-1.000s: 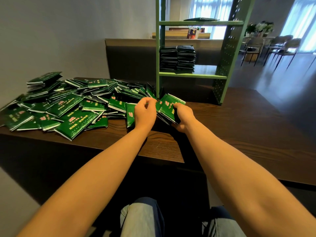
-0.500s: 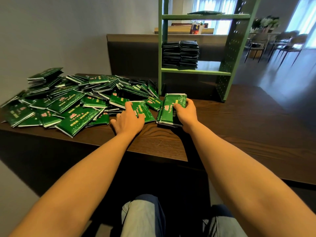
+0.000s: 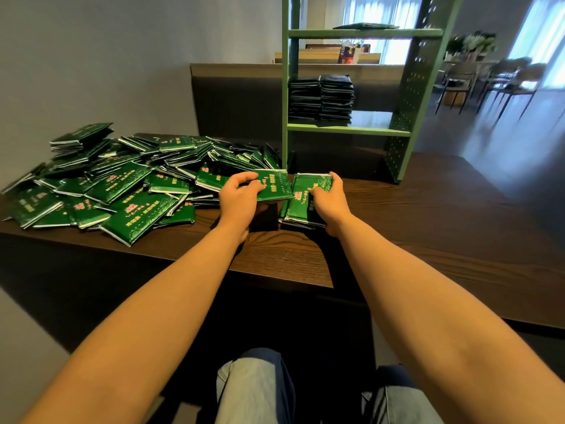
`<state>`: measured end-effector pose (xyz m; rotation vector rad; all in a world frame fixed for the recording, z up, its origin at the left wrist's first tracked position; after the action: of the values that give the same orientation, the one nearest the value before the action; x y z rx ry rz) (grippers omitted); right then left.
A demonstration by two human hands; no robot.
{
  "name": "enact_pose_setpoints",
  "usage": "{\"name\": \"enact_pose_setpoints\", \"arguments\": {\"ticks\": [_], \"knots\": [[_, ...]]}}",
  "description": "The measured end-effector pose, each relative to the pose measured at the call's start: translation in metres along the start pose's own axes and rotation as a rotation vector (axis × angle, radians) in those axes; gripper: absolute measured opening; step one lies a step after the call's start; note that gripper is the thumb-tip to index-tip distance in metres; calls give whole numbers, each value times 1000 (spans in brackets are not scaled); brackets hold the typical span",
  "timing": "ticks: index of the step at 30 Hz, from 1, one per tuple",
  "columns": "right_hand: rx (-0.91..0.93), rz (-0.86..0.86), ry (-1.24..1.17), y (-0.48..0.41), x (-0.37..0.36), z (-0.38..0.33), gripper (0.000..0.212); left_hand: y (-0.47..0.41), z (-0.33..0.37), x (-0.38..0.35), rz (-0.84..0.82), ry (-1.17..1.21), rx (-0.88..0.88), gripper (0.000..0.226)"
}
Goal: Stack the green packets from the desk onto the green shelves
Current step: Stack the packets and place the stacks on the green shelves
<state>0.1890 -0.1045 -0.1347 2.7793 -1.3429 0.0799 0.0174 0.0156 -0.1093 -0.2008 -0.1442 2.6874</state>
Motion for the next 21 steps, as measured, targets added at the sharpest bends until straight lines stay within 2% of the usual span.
{"name": "enact_pose_setpoints", "arguments": {"ticks": [3,6,8,10,13,17,19,21], "knots": [[-24,-5,-28,-2,1,0,63,8,1,-21,-105,-57,-50,17],[-138,-28,-175,-1,3,3,42,12,-2,-39,-178,-233,-169,27],[-221,-69,-271,4,1,4,34,14,-8,-47,-195,-301,-180,37],[-189,-93,-254,0,1,4,28,12,-12,-55,-202,-332,-198,35],[-149,-83,-213,-6,4,3,37,9,-10,-65,-227,-354,-218,25],[-82,37,-193,-16,19,0,39,-10,-9,-51,-66,-407,-170,14],[-46,75,-155,-21,25,0,40,-21,-11,-44,-9,-581,-145,21],[-39,87,-146,-24,26,1,43,-29,-13,-46,-22,-836,-133,35]]}}
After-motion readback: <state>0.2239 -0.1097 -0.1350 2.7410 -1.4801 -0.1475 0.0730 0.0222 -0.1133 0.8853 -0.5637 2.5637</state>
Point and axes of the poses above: each hand's wrist, its own y-axis away from the middle knuckle, its own x-axis out of the back of the hand, z = x × y, the point moved 7 cm from there along -y, towards the middle knuckle, and after that the axes turned 2 degrees about y, right-handed, at the moved point
